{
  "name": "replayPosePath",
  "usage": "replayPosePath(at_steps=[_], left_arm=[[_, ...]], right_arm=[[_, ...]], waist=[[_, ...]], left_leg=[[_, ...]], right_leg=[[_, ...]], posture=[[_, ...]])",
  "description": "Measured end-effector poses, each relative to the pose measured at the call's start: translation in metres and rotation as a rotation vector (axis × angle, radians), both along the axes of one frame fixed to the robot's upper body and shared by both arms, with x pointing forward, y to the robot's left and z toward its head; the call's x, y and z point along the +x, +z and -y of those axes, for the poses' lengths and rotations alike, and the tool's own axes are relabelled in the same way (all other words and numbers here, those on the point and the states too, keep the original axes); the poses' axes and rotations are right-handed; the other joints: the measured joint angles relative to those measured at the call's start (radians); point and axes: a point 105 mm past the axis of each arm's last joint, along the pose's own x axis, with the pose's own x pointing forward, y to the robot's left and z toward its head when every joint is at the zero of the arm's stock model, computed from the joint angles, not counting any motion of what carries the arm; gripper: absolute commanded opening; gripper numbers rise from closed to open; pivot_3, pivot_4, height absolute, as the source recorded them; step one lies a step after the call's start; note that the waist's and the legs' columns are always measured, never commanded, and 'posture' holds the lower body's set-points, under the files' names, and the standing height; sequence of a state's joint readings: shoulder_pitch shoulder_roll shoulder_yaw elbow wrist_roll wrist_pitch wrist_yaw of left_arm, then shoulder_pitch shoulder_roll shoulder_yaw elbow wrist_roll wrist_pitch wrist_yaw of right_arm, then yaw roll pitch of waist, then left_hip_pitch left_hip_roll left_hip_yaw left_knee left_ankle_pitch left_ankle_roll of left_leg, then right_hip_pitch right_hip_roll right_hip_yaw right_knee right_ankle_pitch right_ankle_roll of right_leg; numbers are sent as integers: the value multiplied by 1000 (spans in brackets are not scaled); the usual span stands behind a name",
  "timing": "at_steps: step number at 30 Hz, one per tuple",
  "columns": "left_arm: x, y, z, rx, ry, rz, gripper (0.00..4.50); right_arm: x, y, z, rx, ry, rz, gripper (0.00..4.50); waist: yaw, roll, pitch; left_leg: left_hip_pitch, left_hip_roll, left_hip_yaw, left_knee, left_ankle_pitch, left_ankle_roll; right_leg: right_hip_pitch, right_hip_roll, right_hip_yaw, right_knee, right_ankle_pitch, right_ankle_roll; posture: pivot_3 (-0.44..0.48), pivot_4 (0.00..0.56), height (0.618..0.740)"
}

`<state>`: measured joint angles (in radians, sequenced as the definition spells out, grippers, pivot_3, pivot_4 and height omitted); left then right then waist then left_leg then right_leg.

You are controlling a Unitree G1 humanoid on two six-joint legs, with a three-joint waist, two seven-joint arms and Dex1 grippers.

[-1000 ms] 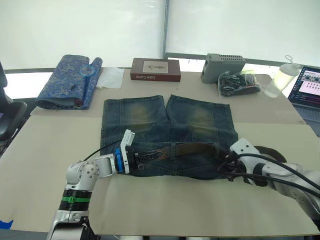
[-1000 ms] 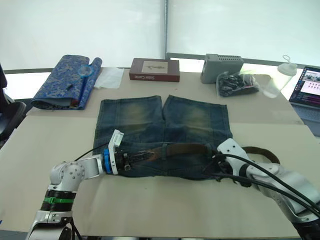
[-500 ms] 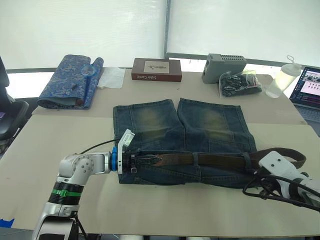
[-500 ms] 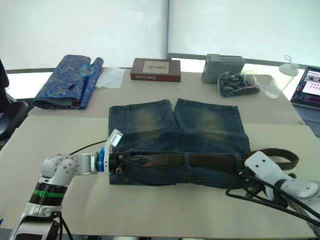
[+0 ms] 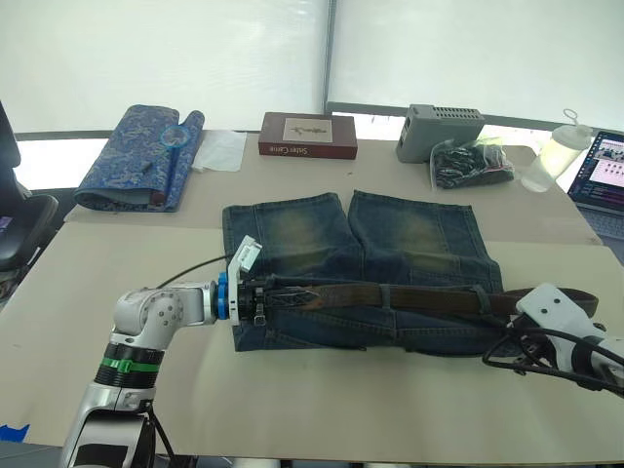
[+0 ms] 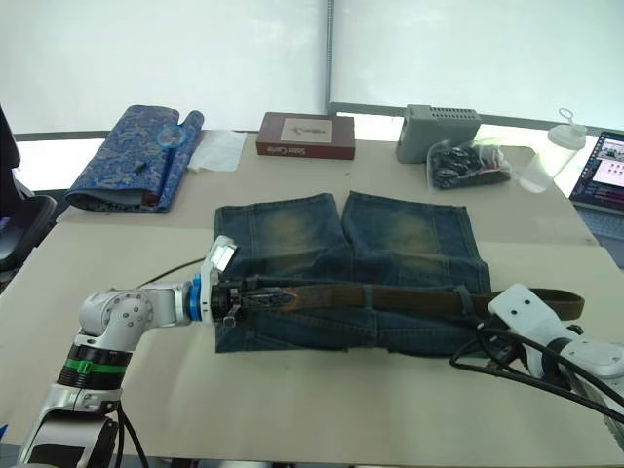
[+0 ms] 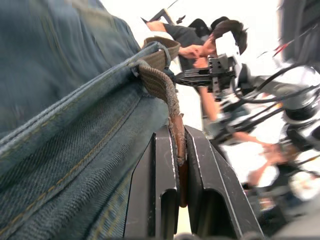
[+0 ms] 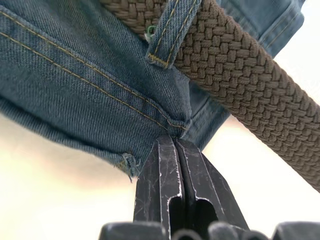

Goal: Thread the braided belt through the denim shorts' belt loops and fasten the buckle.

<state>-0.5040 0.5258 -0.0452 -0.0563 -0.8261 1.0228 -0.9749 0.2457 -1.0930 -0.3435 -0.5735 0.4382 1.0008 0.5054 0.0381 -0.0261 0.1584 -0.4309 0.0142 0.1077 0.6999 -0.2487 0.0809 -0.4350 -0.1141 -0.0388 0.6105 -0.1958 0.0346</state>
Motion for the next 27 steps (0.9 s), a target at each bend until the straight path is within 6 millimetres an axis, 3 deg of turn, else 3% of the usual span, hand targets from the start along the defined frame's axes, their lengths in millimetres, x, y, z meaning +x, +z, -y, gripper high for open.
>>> replayPosePath(at_steps=[5,10,16,22,27], left_arm=[[-6,-16,16,122,3,196,0],[-9,-17,26,172,-18,385,0],[-9,-20,31,206,-31,473,0],[-7,-20,34,201,-11,471,0],[-1,-7,15,77,67,229,0]], right_arm=[[-2,-4,-10,104,-23,-11,20],[-5,-4,-24,174,6,-14,20],[-4,2,-43,238,65,4,20],[-6,2,-51,271,84,-4,20],[-5,-3,-32,225,4,-14,20]], waist=[[0,0,0],[0,0,0],[-1,0,0],[-1,0,0],[-5,0,0]], left_leg=[[0,0,0,0,0,0],[1,0,0,0,0,0],[0,0,0,0,0,0],[0,0,0,1,0,0],[1,0,0,1,0,0]], right_leg=[[0,0,1,0,0,-1],[0,0,0,0,1,-1],[0,0,0,0,1,-1],[0,0,0,0,1,0],[0,1,0,2,4,7]], posture=[[0,150,740],[0,150,740],[0,150,740],[0,150,740],[0,150,740]])
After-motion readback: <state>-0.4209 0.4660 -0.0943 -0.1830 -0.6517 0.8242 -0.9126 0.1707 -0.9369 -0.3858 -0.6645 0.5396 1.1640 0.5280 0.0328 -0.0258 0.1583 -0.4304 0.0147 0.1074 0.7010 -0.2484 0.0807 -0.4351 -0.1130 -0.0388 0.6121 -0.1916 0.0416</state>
